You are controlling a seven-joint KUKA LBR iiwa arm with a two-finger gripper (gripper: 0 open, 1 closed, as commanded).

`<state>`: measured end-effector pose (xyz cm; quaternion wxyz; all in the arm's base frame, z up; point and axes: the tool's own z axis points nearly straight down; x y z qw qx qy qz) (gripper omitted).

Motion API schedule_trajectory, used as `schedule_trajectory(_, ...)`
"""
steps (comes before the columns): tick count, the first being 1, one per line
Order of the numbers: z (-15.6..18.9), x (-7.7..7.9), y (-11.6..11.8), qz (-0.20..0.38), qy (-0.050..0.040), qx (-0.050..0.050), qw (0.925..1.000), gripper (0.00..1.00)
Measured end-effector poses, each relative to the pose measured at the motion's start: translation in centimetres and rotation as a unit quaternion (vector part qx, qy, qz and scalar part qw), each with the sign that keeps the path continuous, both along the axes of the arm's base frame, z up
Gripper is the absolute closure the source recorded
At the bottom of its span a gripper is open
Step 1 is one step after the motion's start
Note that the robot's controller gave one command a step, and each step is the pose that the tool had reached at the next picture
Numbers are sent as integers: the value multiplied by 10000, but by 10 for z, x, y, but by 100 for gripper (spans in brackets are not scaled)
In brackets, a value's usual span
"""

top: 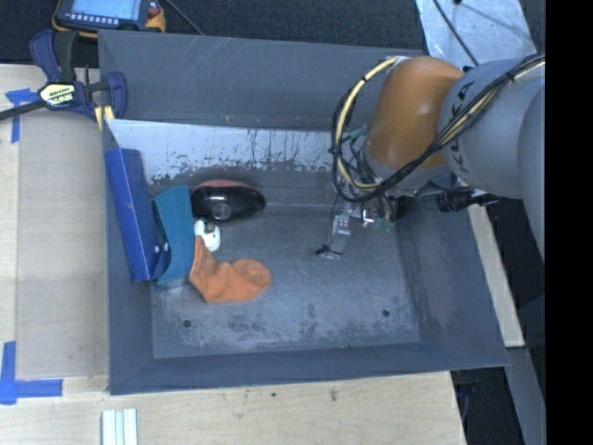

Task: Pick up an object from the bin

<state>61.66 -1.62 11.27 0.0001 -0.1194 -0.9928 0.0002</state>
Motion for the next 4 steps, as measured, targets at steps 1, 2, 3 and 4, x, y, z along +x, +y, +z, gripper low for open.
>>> schedule_trajectory(1,-23,-43,62,-43,-53,1,10000,0)
schedule_trajectory(2,-38,-60,88,23,24,15,10000,0)
schedule_trajectory(3,-41,-37,93,1369,-41,3,9906,100)
schedule_trajectory(4,-41,-37,93,1369,-41,2,9906,100)
